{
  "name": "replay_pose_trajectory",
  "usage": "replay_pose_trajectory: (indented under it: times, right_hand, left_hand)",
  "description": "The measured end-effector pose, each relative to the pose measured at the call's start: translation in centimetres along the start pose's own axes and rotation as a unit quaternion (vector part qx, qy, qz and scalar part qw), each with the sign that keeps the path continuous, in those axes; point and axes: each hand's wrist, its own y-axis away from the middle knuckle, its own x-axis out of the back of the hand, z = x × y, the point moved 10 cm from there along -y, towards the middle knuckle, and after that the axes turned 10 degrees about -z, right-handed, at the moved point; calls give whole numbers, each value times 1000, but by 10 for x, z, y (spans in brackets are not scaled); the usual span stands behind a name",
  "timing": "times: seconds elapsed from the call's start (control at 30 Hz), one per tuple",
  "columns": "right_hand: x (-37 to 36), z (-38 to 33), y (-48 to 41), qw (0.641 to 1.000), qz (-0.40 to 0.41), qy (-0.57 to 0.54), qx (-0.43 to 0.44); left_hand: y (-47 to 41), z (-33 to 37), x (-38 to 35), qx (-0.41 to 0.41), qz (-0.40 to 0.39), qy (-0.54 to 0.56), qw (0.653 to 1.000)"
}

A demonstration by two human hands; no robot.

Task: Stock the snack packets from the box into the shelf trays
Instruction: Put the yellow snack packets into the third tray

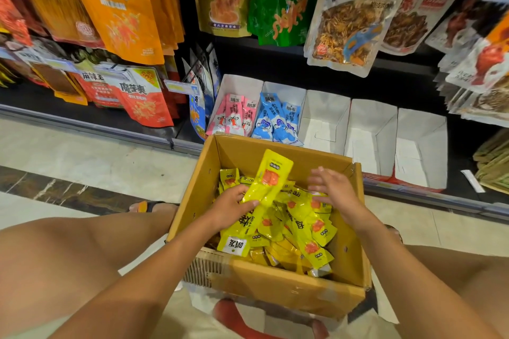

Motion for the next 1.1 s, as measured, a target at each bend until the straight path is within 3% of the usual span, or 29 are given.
replay_pose_trajectory:
  times: [0.1,0.27,0.37,0.43,0.5,0.67,0.87,0.97,1.1]
  right_hand:
    - [3,64,-14,991,-12,104,-88]
    - [-5,168,-17,938,-76,274,-201]
    - [-15,203,-3,867,-131,423,-229]
    - [-14,217,6,842,-135,456,-253]
    - [-11,225,11,840,-127,447,-281]
    - [-9,235,4,860,-125,406,-281]
    - [-4,218,4,919,-74,259,-289]
    - [3,199,3,955,-22,168,-244]
    - [-10,154,0,984,-36,128,-119]
  left_hand:
    - [1,-8,15,2,49,24,998]
    - [5,-11,25,6,91,65,994]
    - [9,-13,27,11,100,76,992]
    - [11,-14,26,13,98,79,992]
    - [12,-17,26,14,98,83,992]
    - [14,-19,25,16,90,73,993]
    - [16,-22,25,31,95,75,992]
    - [15,-22,24,39,94,78,992]
    - [14,-22,23,47,94,94,990]
